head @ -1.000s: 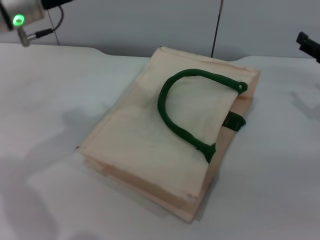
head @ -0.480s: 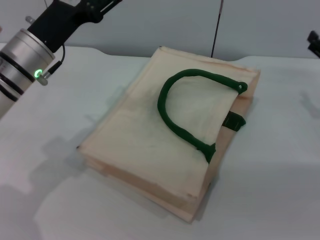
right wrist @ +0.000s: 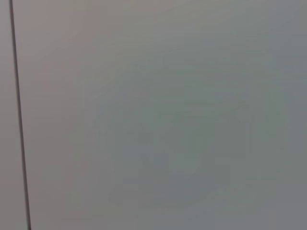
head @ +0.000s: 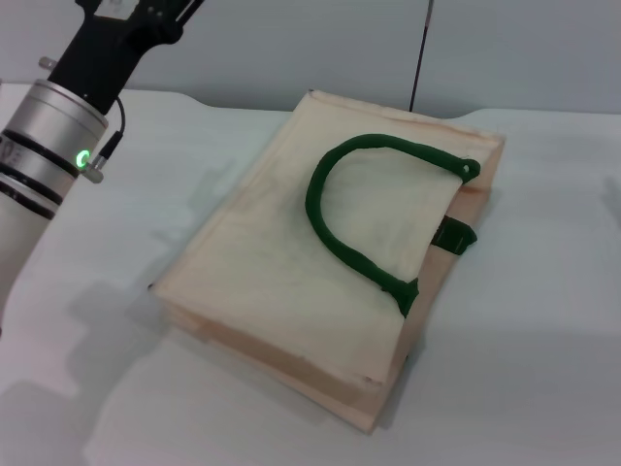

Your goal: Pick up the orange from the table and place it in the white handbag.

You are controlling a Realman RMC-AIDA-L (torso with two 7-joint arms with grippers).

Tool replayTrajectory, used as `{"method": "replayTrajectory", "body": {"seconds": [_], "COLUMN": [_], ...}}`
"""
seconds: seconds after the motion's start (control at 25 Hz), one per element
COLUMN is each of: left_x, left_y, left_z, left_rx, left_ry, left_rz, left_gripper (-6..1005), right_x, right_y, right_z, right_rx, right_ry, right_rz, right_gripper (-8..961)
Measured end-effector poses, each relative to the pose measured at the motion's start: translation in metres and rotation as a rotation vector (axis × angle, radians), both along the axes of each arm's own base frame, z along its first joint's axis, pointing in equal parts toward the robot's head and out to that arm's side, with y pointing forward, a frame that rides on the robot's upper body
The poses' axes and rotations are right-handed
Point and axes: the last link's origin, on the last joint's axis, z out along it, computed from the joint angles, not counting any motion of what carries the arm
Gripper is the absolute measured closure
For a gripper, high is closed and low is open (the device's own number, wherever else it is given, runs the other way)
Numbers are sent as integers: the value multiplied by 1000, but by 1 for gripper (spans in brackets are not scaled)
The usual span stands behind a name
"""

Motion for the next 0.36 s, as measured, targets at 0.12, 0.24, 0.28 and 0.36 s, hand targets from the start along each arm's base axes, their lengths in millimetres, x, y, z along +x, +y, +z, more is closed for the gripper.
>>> {"method": "replayTrajectory", "body": {"seconds": [0.12,0.24,0.28,0.36], "left_x": [1,1,1,0], "left_y": [-1,-1,-1,-1], "left_z": [-3,-4,-4,-5], "left_rx": [24,30,29,25], "left_ry": [13,17,17,16], "left_rz": [6,9,11,17], "left_gripper": [121,121,121,121], "right_x": [0,0,0,0], "right_y": [0,0,0,0], "right_z": [0,0,1,1], "right_rx": [1,2,2,2], "right_ry": [0,2,3,5], "right_rz": [0,-1,-2,-3], "right_gripper": [59,59,59,59]}}
